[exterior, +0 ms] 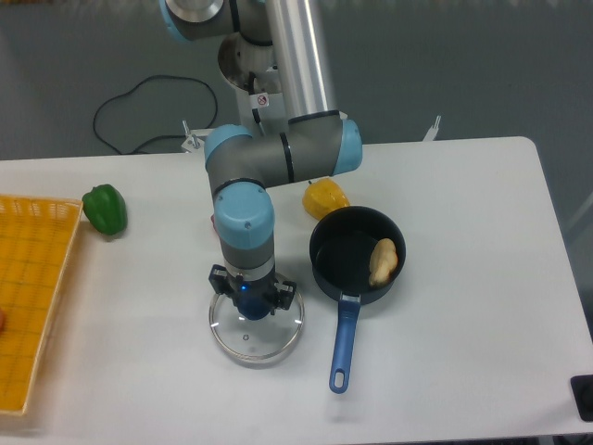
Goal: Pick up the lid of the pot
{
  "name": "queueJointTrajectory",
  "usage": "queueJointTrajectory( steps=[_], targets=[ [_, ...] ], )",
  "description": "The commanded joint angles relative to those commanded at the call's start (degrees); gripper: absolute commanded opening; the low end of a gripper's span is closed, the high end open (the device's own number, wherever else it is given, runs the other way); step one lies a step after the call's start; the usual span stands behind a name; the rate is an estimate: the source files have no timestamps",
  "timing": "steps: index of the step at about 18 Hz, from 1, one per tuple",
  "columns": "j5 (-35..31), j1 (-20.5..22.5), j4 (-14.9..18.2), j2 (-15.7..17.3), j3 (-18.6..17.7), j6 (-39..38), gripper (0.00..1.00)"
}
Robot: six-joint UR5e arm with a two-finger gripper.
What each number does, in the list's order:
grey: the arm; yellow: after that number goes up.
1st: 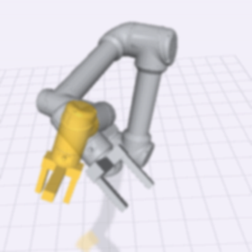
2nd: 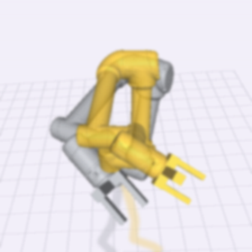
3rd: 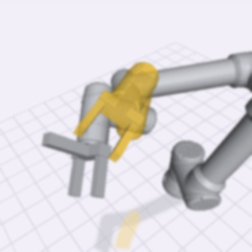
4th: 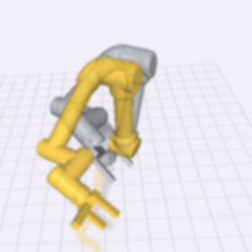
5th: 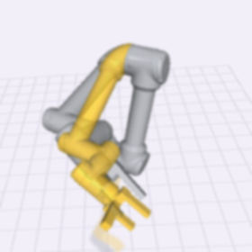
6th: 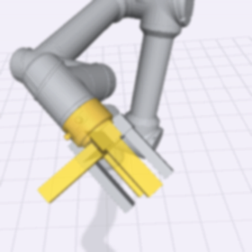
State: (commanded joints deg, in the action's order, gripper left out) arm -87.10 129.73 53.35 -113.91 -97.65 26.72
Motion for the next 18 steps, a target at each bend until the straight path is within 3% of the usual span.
queueJointTrajectory(
  steps=[3, 9, 12, 18],
  targets=[
    [-0.26, 0.09, 2.89, 1.32, 0.61, 0.27, 0.56],
    [-0.53, 0.97, 13.96, 3.60, 5.44, 0.70, 0.56],
    [-0.53, 2.02, 17.92, 5.01, 6.24, 2.10, 0.56],
    [-0.53, 3.69, 19.95, 5.54, 6.59, 2.99, 0.56]
  ],
)
